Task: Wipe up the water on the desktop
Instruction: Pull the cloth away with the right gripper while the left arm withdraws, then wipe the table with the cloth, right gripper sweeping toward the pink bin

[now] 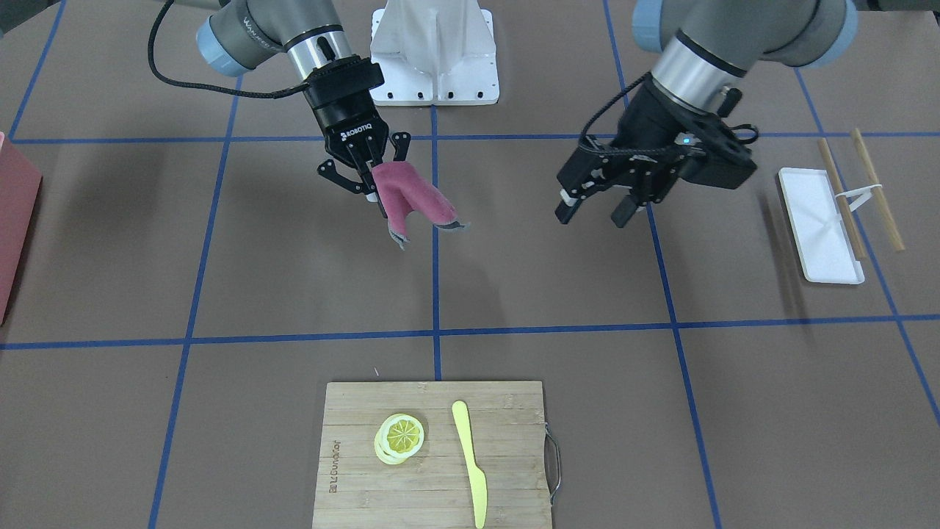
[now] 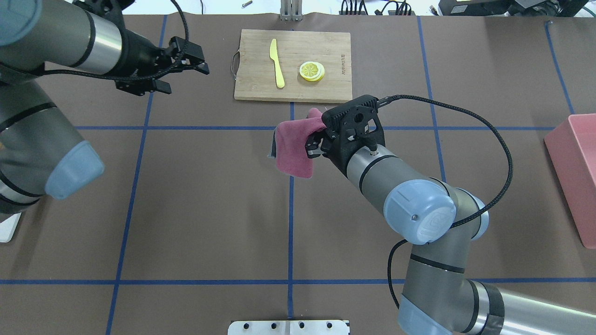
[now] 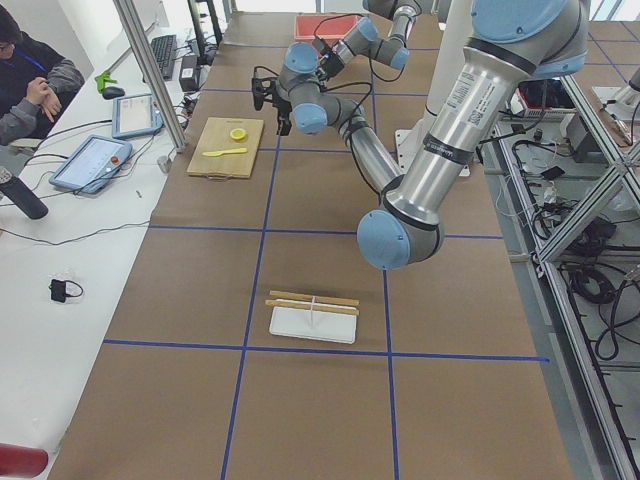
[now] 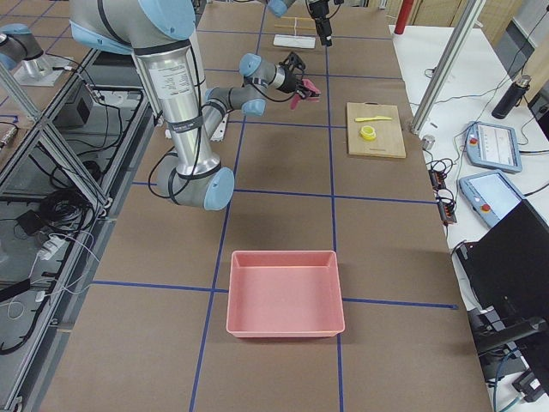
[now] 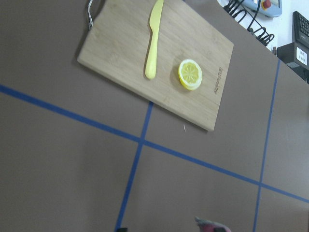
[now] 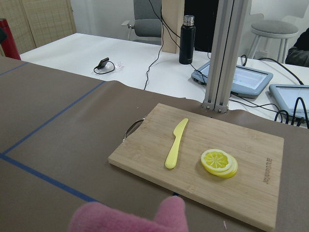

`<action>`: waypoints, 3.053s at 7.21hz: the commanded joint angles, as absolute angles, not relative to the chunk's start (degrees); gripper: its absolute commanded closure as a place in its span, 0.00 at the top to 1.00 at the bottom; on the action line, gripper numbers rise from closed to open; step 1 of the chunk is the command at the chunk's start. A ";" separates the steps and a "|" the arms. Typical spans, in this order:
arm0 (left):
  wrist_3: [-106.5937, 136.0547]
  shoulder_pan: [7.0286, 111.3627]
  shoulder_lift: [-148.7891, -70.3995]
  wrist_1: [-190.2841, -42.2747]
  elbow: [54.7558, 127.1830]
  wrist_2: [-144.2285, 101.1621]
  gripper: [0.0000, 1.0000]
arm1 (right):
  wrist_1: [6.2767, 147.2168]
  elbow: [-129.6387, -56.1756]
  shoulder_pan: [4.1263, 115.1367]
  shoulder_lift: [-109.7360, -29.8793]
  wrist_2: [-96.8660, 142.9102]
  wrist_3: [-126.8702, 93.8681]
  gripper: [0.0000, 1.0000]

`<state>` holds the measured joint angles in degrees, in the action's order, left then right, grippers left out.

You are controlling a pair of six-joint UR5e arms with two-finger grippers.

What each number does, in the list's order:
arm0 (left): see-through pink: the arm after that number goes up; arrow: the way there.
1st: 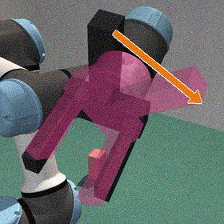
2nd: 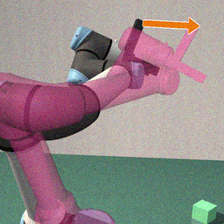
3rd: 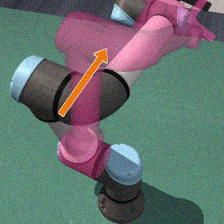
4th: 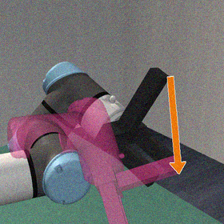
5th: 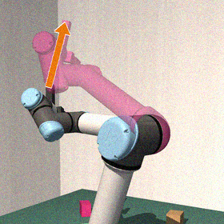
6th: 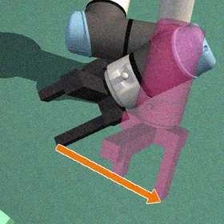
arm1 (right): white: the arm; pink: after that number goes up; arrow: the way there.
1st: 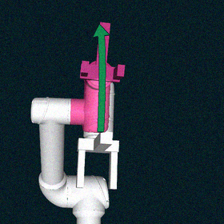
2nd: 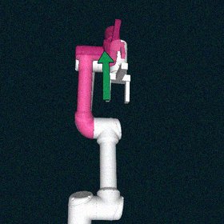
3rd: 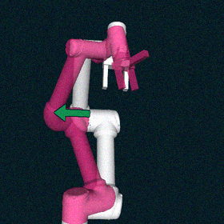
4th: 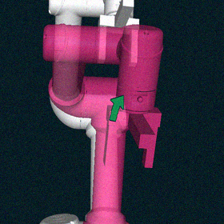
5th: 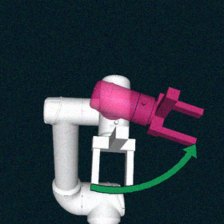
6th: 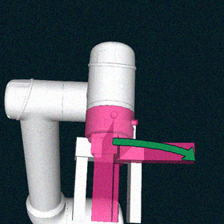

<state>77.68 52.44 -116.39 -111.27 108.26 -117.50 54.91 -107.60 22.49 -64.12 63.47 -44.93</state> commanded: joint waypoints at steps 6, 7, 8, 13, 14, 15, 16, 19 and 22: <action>0.54 85.45 -102.22 -94.00 100.23 -121.99 0.98 | 65.44 -107.84 33.56 -67.67 74.35 -43.85 0.00; -5.30 90.30 -102.48 -93.69 94.89 -123.30 0.98 | 70.00 -107.84 34.71 -67.68 75.49 -44.12 0.00; -11.19 93.83 -102.92 -93.69 88.31 -125.66 0.98 | 75.10 -107.93 36.28 -67.68 78.20 -46.38 0.00; -18.11 98.17 -101.69 -94.48 77.96 -125.95 0.98 | 93.22 -105.64 43.85 -69.17 92.73 -50.89 0.00; -18.02 98.17 -101.69 -94.48 77.87 -125.95 0.98 | 96.73 -105.47 44.64 -69.60 92.38 -50.45 0.00; -18.02 98.17 -101.69 -94.48 77.87 -125.95 0.98 | 99.90 -105.47 45.34 -69.78 90.89 -47.58 0.00; -17.93 98.17 -101.78 -94.31 77.70 -125.95 0.98 | 101.85 -104.60 44.57 -69.96 89.40 -47.11 0.00; -17.93 98.17 -101.60 -94.31 77.61 -125.95 0.98 | 101.08 -100.81 38.96 -65.32 89.38 -54.18 0.00; -17.84 98.17 -101.60 -94.31 77.43 -125.95 0.98 | 96.37 -100.37 32.72 -60.12 89.39 -67.71 0.00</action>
